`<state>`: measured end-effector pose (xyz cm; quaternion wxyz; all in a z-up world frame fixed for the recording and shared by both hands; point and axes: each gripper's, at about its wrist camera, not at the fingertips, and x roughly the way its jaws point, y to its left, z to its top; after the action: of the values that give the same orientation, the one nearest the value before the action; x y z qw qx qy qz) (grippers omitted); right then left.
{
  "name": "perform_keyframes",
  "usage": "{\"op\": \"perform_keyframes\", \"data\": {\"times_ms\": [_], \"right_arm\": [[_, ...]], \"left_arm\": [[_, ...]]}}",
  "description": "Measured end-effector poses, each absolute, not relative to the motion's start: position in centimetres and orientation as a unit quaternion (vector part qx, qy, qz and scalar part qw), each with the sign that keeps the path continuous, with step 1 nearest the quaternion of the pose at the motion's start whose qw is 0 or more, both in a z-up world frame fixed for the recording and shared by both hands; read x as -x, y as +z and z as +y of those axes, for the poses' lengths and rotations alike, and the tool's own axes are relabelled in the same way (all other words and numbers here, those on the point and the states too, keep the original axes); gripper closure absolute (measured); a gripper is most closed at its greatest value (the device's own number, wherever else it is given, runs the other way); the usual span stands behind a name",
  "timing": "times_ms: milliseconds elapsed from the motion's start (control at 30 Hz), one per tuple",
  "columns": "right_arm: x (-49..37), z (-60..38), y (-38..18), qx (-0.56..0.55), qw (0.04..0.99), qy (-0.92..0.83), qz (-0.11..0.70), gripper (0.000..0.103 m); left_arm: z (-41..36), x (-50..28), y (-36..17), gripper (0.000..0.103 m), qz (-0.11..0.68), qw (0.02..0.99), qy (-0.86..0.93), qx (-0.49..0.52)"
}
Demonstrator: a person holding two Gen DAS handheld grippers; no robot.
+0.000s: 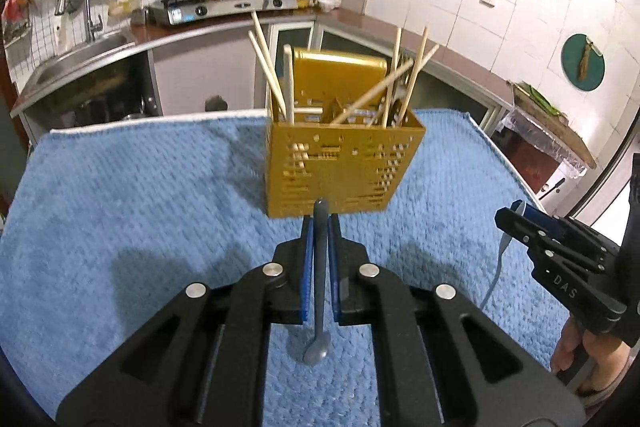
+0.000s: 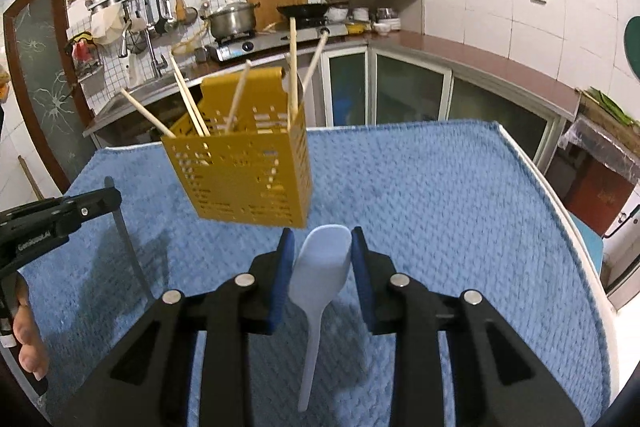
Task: Organize utensils
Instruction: 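Lift both spoons and carry them over the yellow holder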
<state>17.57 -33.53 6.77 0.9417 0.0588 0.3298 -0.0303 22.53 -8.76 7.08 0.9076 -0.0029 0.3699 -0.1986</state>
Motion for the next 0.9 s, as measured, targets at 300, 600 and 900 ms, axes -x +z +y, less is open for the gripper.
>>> {"op": "perform_keyframes", "data": {"times_ms": [300,600,900], "right_arm": [[-18.7,-33.2,8.5,-0.047,0.948,-0.026,0.314,0.085],[-19.9,-33.4,8.7,-0.048,0.947,-0.027,0.316,0.096],[-20.4,-34.0,10.4,-0.055,0.951,-0.026,0.302,0.097]], "left_arm": [[-8.1,-23.6,8.6,0.102,0.354,0.913,-0.201,0.013],[-8.3,-23.8,9.6,0.102,0.347,0.915,-0.206,0.013],[-8.4,-24.3,11.2,0.102,0.342,0.915,-0.212,0.012]]}}
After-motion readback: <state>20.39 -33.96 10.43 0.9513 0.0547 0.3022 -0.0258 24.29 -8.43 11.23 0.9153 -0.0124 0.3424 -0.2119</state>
